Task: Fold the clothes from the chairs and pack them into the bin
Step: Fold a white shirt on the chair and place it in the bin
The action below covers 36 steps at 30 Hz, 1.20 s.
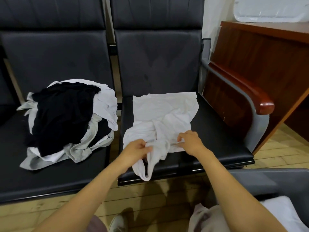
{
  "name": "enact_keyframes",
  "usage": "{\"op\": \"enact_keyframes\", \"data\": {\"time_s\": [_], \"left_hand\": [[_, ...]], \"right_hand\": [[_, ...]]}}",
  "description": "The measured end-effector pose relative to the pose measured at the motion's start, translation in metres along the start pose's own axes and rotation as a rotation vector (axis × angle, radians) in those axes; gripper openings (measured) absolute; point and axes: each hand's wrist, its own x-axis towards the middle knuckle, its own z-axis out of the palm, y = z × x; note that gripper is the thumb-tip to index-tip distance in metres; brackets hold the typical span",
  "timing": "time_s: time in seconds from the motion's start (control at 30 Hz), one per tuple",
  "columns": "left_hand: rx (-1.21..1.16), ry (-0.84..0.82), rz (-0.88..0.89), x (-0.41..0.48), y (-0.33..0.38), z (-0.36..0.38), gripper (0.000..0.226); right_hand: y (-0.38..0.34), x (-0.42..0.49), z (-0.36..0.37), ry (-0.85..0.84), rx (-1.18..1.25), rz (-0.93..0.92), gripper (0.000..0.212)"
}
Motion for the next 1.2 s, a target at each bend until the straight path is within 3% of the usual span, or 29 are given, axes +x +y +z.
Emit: {"op": "enact_keyframes", "data": {"time_s": [0.1, 0.2, 0.27, 0.33, 0.37, 0.43, 0.5, 0.6, 0.7, 0.8, 0.93, 1.07, 1.2], "left_hand": [[-0.295, 0.167, -0.096, 0.005, -0.001, -0.019, 0.011], [-0.351, 0.313, -0.165, 0.014, -0.01, -0.034, 0.022], [-0.461, 0.336, -0.18, 0.017, -0.012, -0.042, 0.025], [-0.545, 0.312, -0.196, 0.018, -0.012, -0.046, 0.029], [-0.543, 0.302, -0.209, 0.019, -0.012, -0.047, 0.033], [-0.515, 0.306, -0.226, 0.022, -0.013, -0.045, 0.032], [-0.498, 0.323, -0.207, 0.023, -0.012, -0.041, 0.017], [-0.481, 0.333, -0.183, 0.025, -0.012, -0.04, 0.01], [-0.395, 0.355, -0.17, 0.023, -0.013, -0.043, 0.01], [-0.223, 0.313, -0.174, 0.02, -0.014, -0.047, 0.021], [-0.141, 0.154, -0.181, 0.005, -0.012, -0.056, 0.04], [-0.036, -0.013, -0.197, -0.028, 0.006, -0.058, 0.034], [-0.338, -0.05, -0.037, -0.053, 0.043, -0.063, 0.018]], "right_hand": [[0.004, -0.002, -0.005, 0.194, -0.1, 0.018, 0.023], [-0.003, -0.007, -0.008, 0.633, 0.26, 0.038, 0.025], [-0.01, -0.01, -0.01, 0.762, 0.5, 0.008, 0.027], [-0.015, -0.011, -0.01, 0.65, 0.511, 0.02, 0.015], [-0.019, -0.012, -0.008, 0.496, 0.438, 0.045, 0.018], [-0.027, -0.015, 0.001, 0.149, 0.326, 0.079, 0.047], [-0.038, -0.018, 0.012, 0.004, 0.301, 0.034, 0.051], [-0.049, -0.014, 0.027, 0.011, 0.255, -0.084, 0.049], [-0.056, -0.01, 0.033, 0.02, 0.224, -0.17, 0.028], [-0.056, -0.014, 0.032, 0.176, 0.2, -0.255, 0.018], [-0.058, -0.034, 0.004, 0.294, 0.67, -0.168, 0.018], [-0.048, -0.052, -0.023, 0.439, 1.032, -0.039, 0.014], [-0.039, -0.066, -0.059, 0.498, 1.136, 0.017, 0.015]]}}
